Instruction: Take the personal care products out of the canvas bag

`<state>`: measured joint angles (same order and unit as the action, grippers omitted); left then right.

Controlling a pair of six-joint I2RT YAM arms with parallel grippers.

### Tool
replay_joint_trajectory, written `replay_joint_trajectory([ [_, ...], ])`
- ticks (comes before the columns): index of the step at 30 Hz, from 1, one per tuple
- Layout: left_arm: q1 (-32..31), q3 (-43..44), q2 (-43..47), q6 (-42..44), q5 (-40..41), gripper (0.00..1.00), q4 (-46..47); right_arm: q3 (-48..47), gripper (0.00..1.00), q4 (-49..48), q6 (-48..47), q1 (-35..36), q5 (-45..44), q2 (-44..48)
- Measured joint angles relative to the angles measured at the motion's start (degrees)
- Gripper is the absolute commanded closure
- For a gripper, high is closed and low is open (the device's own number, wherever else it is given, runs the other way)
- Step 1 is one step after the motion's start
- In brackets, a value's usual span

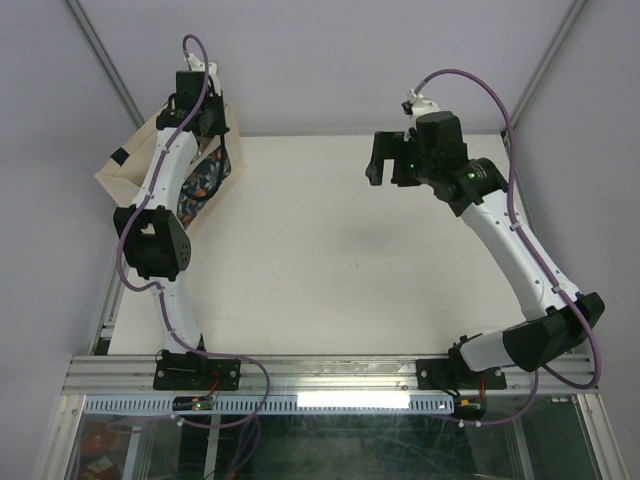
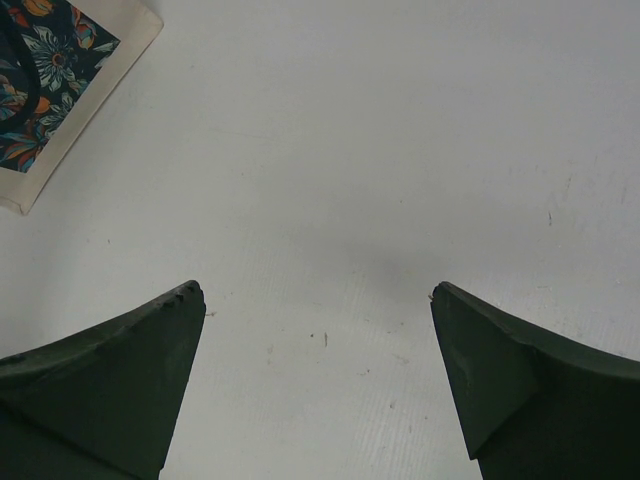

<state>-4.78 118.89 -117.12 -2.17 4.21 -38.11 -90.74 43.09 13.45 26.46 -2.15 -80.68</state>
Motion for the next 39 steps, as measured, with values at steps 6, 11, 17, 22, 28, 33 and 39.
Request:
replay_joint_trajectory([
  [6,0.7,0.0,0.1,0.1,-3.8,1.0,-0.6,0.0,0.0,0.0,-0.1,0.4,-0.2,-0.2],
  [11,0.7,-0.5,1.2,0.0,-6.2,1.0,-1.7,0.0,0.0,0.0,-0.5,0.9,-0.6,-0.4],
  [17,0.7,-1.8,2.6,-0.2,-8.9,1.0,-2.2,0.0,0.0,-0.1,-0.9,1.8,-0.9,-0.4],
  [22,0.5,-2.8,3.7,-0.6,-11.1,1.0,-2.9,0.0,0.0,-0.5,-1.2,2.5,-1.3,-0.4],
  [28,-0.9,-5.6,6.3,-0.6,-12.2,1.0,-4.0,0.0,0.0,-0.7,-1.3,3.4,-1.6,-0.4],
  [33,-2.4,-9.0,9.2,-0.5,-12.3,1.0,-4.6,0.0,0.0,-1.0,-1.7,4.5,-1.7,-0.4],
  [39,-5.2,-13.4,13.0,-1.0,-12.3,1.0,-5.6,0.0,0.0,-1.4,-2.0,5.3,-1.7,-0.5],
])
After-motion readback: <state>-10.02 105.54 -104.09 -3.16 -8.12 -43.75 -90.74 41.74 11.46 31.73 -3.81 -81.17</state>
